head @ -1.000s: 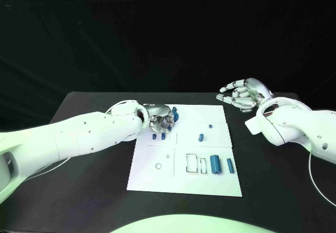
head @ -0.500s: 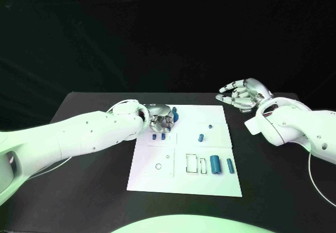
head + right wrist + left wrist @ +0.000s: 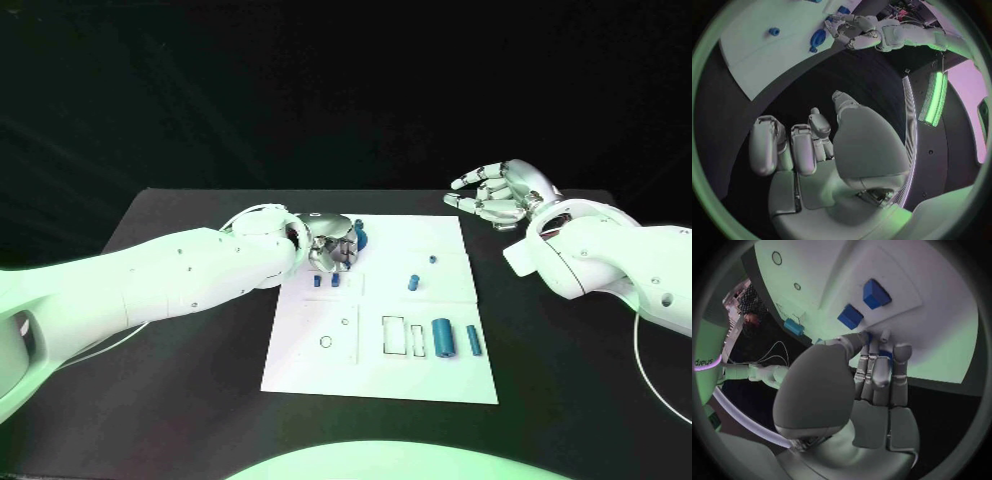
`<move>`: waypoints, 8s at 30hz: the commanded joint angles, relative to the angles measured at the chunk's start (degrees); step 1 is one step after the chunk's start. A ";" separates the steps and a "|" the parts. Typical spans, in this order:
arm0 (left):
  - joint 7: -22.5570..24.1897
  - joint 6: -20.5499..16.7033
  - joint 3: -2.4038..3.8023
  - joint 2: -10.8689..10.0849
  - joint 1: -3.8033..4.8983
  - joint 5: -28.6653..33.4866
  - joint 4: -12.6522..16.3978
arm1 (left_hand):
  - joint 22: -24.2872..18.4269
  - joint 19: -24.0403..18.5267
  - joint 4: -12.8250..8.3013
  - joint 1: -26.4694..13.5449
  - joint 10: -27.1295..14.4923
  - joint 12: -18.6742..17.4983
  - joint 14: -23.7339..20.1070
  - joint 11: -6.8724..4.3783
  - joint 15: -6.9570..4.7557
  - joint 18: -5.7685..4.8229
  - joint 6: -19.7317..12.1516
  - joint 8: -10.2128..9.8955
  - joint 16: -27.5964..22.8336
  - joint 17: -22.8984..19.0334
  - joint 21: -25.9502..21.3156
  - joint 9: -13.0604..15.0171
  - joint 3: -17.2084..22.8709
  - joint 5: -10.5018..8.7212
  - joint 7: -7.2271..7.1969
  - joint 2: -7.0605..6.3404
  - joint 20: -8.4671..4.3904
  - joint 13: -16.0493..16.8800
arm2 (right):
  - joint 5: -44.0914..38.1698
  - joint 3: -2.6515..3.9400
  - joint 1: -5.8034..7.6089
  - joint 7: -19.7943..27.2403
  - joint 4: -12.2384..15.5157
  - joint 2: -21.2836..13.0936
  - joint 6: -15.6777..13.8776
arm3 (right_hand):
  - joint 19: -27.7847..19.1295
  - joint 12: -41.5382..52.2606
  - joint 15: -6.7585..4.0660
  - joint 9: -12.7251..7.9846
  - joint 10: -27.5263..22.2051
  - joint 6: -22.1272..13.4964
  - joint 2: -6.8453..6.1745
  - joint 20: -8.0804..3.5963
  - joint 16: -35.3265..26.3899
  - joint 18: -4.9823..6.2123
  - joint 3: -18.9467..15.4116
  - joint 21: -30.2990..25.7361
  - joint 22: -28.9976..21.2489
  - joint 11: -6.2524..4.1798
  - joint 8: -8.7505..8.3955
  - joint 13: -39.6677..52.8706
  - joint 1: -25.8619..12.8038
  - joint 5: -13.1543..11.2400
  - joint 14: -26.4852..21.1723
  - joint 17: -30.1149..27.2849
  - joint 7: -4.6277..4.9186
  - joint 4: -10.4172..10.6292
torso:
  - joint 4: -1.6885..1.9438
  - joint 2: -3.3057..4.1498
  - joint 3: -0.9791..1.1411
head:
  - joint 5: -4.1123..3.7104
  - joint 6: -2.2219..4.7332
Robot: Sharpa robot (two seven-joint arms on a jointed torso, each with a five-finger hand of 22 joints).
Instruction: Assemble the parts on the task board
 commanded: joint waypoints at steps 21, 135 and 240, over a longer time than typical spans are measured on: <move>1.89 -3.89 2.98 -5.13 -0.11 6.31 6.35 | 2.96 2.35 -1.81 -2.87 2.35 -1.92 2.44 -0.30 -0.23 -0.93 2.19 -1.06 1.47 2.98 2.27 1.11 0.77 -0.10 -0.23 0.41 -0.22 0.49 | -0.16 0.02 -0.04 0.80 0.18 -0.21 0.41 | -0.43 -0.25 -0.40 -0.10 -0.38 -0.26 0.01 -0.02 -0.36 0.78 0.23 -0.24 8.85 -0.02 0.34 0.08 0.38 0.21 2.79 2.91 -0.01 -0.11 | 0.08 -0.12 0.02 | -0.17 0.47; -0.28 0.97 2.13 -5.17 -0.91 9.18 0.77 | 1.97 2.02 -2.95 -7.72 3.05 -7.13 2.22 -0.03 0.08 -0.75 -6.12 -9.95 1.32 2.20 1.09 0.58 2.25 -0.08 0.21 -1.58 0.14 0.94 | -0.31 0.02 -0.05 0.04 -0.31 -0.20 1.01 | -1.76 -5.14 -0.49 -0.34 -4.45 -0.43 -0.41 -0.14 -2.35 1.40 0.68 -3.53 7.59 -0.10 0.67 -5.35 0.54 0.27 2.05 0.31 -0.06 -0.05 | 0.00 -0.06 -0.04 | 0.37 0.18; 21.91 -2.27 3.38 -19.95 -0.81 75.22 14.25 | -15.42 -9.62 -5.47 -8.33 -1.61 -8.87 -16.47 3.41 2.84 1.79 -5.67 -9.16 -18.08 -28.72 -16.57 2.67 -3.44 -0.12 3.73 0.59 2.21 0.92 | -57.69 -0.47 -5.87 -12.46 -5.87 7.97 20.61 | 0.91 -59.28 -2.38 1.68 3.09 15.13 -2.07 -1.97 -4.92 0.62 29.11 -1.29 10.63 -2.10 2.55 -57.08 2.24 -11.34 2.34 -2.65 -2.86 -14.56 | 0.03 -0.04 -0.05 | -3.71 -0.23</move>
